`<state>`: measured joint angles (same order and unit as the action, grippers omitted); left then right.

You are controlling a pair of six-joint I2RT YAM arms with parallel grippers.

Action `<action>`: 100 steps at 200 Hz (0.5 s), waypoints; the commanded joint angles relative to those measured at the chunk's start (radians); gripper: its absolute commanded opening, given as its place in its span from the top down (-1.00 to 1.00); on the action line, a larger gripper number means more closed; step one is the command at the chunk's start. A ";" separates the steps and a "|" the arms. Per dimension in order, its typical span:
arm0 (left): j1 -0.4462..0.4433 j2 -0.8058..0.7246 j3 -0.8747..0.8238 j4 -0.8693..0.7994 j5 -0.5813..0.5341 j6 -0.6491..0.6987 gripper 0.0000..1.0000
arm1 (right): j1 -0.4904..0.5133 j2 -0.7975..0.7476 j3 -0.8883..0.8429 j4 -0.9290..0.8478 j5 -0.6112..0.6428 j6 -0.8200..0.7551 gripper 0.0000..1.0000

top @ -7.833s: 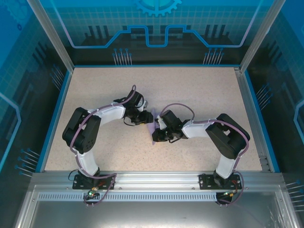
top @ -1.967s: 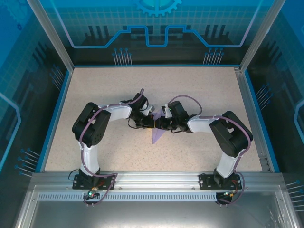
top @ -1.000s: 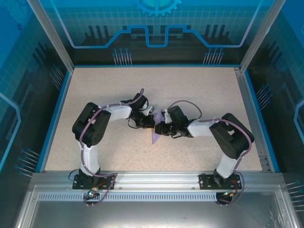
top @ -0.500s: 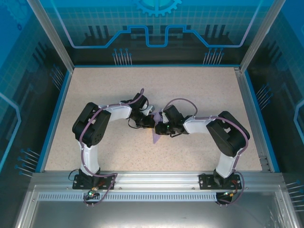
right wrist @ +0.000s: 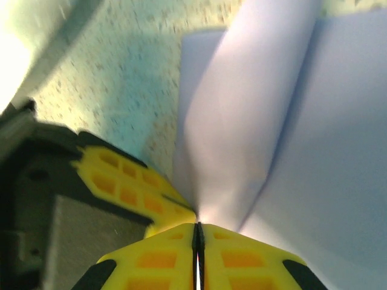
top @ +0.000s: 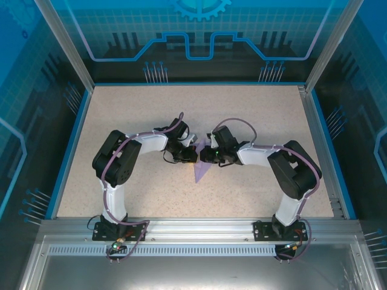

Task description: Fold a paper plane with a square sheet of paper (pick it up from the middle)

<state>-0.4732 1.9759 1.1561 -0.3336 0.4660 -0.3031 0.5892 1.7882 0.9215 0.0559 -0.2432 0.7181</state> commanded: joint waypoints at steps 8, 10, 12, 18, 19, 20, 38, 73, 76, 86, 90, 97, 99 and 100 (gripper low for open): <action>-0.006 0.103 -0.055 -0.084 -0.183 0.039 0.90 | -0.014 0.071 0.049 0.031 -0.048 0.011 0.78; -0.005 0.102 -0.055 -0.084 -0.184 0.039 0.90 | -0.014 0.074 0.050 0.031 -0.047 0.010 0.78; -0.005 0.102 -0.055 -0.084 -0.183 0.039 0.90 | -0.015 0.077 0.050 0.032 -0.045 0.010 0.78; -0.006 0.101 -0.056 -0.084 -0.185 0.039 0.90 | -0.016 0.084 0.055 0.026 -0.036 0.005 0.78; -0.007 0.101 -0.056 -0.086 -0.185 0.040 0.90 | -0.017 0.087 0.056 0.023 -0.035 0.003 0.78; -0.007 0.101 -0.056 -0.086 -0.185 0.040 0.90 | -0.016 0.088 0.056 0.020 -0.033 0.002 0.78; -0.005 0.100 -0.054 -0.084 -0.182 0.041 0.90 | -0.023 0.116 0.066 -0.011 -0.006 -0.016 0.79; -0.006 0.092 -0.049 -0.084 -0.172 0.038 0.90 | -0.035 0.143 0.080 -0.081 0.055 -0.051 0.79; -0.007 0.091 -0.049 -0.084 -0.170 0.038 0.89 | -0.034 0.144 0.082 -0.086 0.059 -0.054 0.79; -0.006 0.085 -0.048 -0.085 -0.166 0.036 0.89 | -0.035 0.151 0.089 -0.105 0.073 -0.063 0.79; -0.006 0.082 -0.046 -0.086 -0.164 0.035 0.89 | -0.034 0.153 0.091 -0.113 0.078 -0.067 0.79; -0.005 0.076 -0.044 -0.088 -0.160 0.032 0.88 | -0.034 0.154 0.092 -0.121 0.081 -0.070 0.79; -0.006 0.074 -0.043 -0.088 -0.158 0.031 0.88 | -0.034 0.154 0.091 -0.123 0.082 -0.071 0.79; -0.006 0.072 -0.042 -0.088 -0.158 0.030 0.88 | -0.035 0.154 0.092 -0.123 0.081 -0.071 0.79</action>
<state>-0.4732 1.9755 1.1561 -0.3321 0.4683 -0.3027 0.5686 1.9038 0.9997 0.0242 -0.2390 0.6861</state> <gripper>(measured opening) 0.057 0.106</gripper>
